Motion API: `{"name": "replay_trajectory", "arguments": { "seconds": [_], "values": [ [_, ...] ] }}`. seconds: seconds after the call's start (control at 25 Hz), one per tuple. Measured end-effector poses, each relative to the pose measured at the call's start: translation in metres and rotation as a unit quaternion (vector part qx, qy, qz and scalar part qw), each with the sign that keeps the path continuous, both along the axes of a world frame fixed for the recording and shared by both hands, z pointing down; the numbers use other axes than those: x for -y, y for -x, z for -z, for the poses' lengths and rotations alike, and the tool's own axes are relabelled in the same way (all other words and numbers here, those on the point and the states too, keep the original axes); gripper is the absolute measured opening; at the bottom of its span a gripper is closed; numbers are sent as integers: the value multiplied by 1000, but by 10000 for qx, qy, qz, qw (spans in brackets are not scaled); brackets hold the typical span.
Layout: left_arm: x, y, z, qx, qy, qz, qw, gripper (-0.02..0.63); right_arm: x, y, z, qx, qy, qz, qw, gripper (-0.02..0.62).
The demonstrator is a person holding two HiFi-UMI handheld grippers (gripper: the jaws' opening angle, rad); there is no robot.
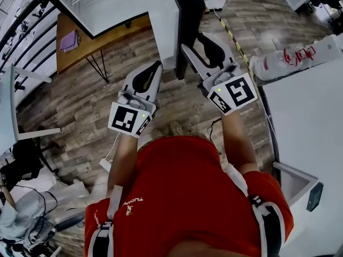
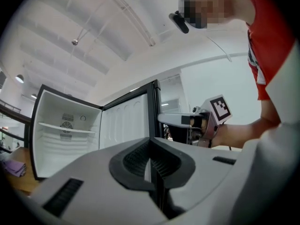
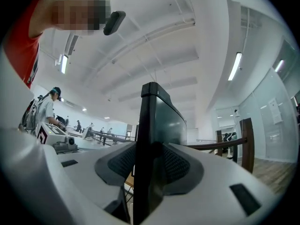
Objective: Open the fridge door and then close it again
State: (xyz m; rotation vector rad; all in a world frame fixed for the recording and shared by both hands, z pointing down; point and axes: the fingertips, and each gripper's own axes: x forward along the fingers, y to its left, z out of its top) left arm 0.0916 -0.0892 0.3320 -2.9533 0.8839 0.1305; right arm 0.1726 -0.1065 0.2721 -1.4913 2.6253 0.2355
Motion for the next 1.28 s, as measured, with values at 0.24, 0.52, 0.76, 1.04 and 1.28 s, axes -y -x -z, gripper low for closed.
{"name": "replay_trajectory", "arguments": {
  "seconds": [0.24, 0.52, 0.76, 1.04, 1.28],
  "values": [
    [8, 22, 3, -137, 129, 80, 9998, 9, 0, -28, 0, 9, -69, -113, 9999, 172],
    [22, 60, 7, -246, 137, 399, 9988, 9, 2, -41, -1, -83, -102, -113, 9998, 167],
    [20, 71, 7, -218, 129, 490, 9985, 9, 1, -41, -2, -35, -124, -68, 9999, 167],
    [14, 70, 11, -217, 57, 522, 9984, 9, -3, -34, -1, -45, -165, 49, 9998, 169],
    [13, 72, 12, -232, -5, 632, 9977, 9, -3, -14, -2, -107, -270, 153, 9995, 179]
  ]
}}
